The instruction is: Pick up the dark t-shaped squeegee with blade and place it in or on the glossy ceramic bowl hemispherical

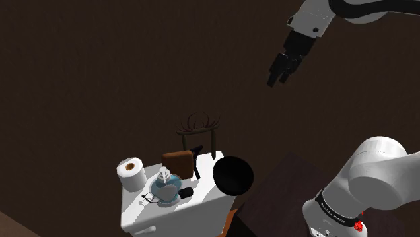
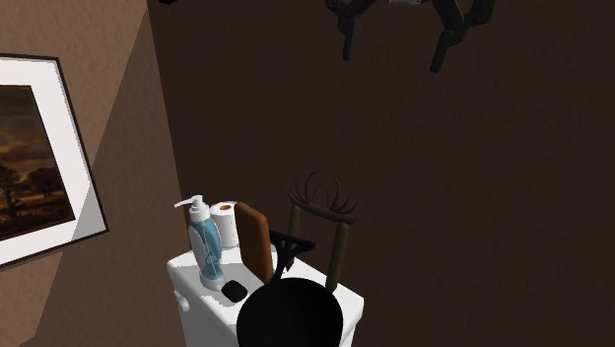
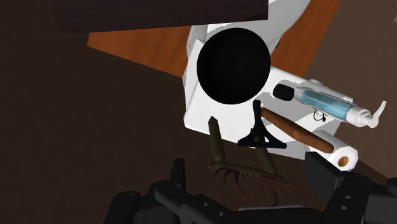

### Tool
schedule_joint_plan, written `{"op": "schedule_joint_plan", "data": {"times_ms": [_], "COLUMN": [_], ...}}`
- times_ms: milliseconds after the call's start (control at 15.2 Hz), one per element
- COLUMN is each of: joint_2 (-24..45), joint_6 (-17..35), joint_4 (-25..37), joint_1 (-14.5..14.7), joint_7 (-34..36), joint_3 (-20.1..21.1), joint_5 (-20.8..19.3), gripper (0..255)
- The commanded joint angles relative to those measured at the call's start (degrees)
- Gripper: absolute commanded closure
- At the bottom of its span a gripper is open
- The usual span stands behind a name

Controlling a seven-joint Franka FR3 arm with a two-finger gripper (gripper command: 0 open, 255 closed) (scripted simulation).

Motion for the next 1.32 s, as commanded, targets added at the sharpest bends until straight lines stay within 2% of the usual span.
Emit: {"op": "schedule_joint_plan", "data": {"times_ms": [0,660,1254], "joint_2": [0.0,5.9,19.6], "joint_6": [0.0,17.7,35.0], "joint_4": [0.0,-11.8,-15.8], "joint_1": [0.0,1.6,2.2], "joint_7": [0.0,8.8,18.0], "joint_3": [0.0,9.2,17.9], "joint_5": [0.0,2.7,3.0], "gripper": [0,0,0]}}
